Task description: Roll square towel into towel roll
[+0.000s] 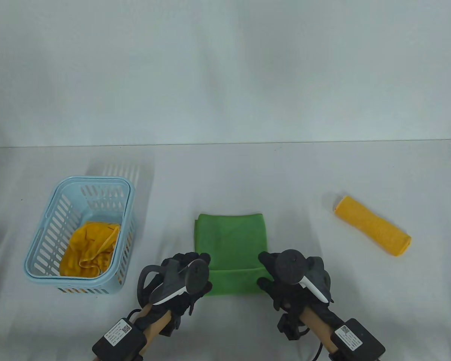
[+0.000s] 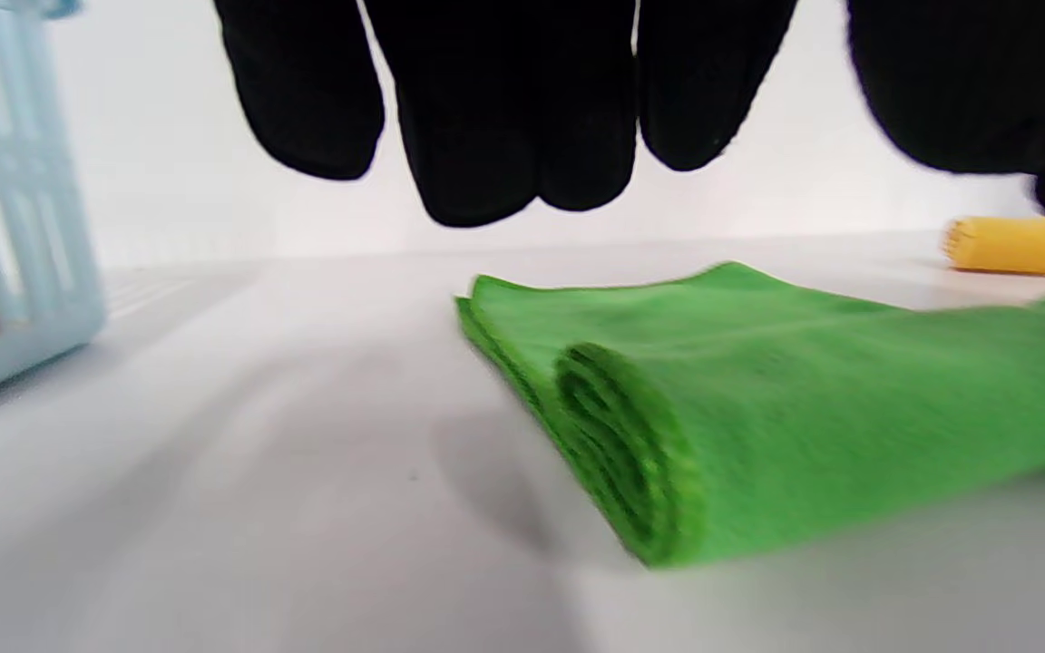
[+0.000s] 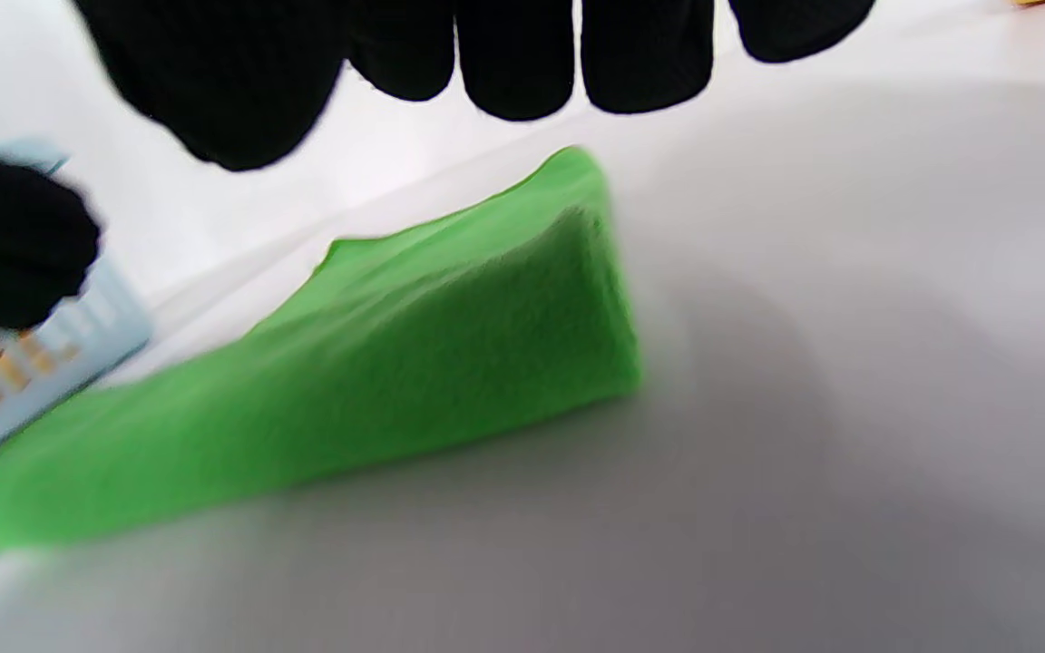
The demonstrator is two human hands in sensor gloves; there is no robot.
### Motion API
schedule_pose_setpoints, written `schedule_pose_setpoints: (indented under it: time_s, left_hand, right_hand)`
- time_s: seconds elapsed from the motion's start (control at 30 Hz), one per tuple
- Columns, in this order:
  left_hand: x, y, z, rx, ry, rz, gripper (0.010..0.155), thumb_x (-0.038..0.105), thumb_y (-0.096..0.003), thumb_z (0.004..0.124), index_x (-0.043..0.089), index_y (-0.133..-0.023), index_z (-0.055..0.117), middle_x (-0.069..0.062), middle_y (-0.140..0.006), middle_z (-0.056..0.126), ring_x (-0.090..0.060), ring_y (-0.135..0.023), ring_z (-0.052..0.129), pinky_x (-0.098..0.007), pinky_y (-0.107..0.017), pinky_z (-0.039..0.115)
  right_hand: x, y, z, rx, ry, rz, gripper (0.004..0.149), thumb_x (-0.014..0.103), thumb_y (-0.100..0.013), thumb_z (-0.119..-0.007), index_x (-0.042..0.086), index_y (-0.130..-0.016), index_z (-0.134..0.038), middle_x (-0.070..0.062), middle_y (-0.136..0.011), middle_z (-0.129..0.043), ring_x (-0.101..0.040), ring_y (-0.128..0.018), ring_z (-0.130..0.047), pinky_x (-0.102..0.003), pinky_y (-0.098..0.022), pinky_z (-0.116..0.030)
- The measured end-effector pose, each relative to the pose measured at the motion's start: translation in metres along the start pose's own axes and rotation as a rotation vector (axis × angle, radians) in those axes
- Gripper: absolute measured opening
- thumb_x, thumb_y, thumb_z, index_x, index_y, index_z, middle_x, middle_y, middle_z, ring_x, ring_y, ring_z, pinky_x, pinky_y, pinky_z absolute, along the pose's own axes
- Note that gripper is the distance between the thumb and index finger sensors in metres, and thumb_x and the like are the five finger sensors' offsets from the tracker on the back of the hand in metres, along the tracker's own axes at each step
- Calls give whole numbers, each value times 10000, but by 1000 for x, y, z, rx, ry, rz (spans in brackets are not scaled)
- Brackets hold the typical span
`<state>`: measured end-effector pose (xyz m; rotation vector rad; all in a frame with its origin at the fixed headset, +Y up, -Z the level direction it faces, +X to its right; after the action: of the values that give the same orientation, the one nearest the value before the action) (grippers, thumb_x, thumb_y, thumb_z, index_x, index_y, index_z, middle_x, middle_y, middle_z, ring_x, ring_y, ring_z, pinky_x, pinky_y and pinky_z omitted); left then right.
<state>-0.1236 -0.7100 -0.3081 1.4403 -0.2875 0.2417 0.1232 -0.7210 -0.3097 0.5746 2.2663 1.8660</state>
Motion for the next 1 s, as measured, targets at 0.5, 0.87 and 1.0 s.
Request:
schedule_pose_setpoints:
  time_s: [0.5,0.87,1.0]
  left_hand:
    - [15,-15,46,-126,-210,18,820,592,-315,777,347,-1045,493,59,-1095,583,-228,-982,759,-478,-739,668]
    - [5,-22,43,-143,-141,-17,698,484,-383,743,375,-1033,509,87,-1080,614,-196,-975,789,-466,-748,673]
    - [-9,-22,31,-168,28,-36,675,499,-370,755,360,-1012,598,95,-1014,767,-198,-927,868,-472,-729,701]
  right_hand:
    - [-5,-14,-40,100,351,-11,771,512,-301,-816,416,-966,-438,146,-1072,-469,-293,-1020,-532,-574,-723,-501]
    - [-17,-22,-32,70,197,-41,568,394,-387,-731,473,-919,-545,161,-1029,-587,-292,-970,-636,-554,-693,-566]
    - [-22,-22,-20,102,70,-29,562,423,-376,-745,472,-912,-581,117,-954,-744,-286,-914,-732,-544,-662,-625]
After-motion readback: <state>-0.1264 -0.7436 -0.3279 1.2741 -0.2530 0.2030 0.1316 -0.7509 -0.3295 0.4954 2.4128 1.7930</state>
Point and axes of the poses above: the tracker on the back of each hand, its own x axis roughly to the thumb side, its own y axis roughly from the fingertips to the wrist, z = x × y, the point moved 1 cm from there along -y, roughly from the wrist to the fingertips
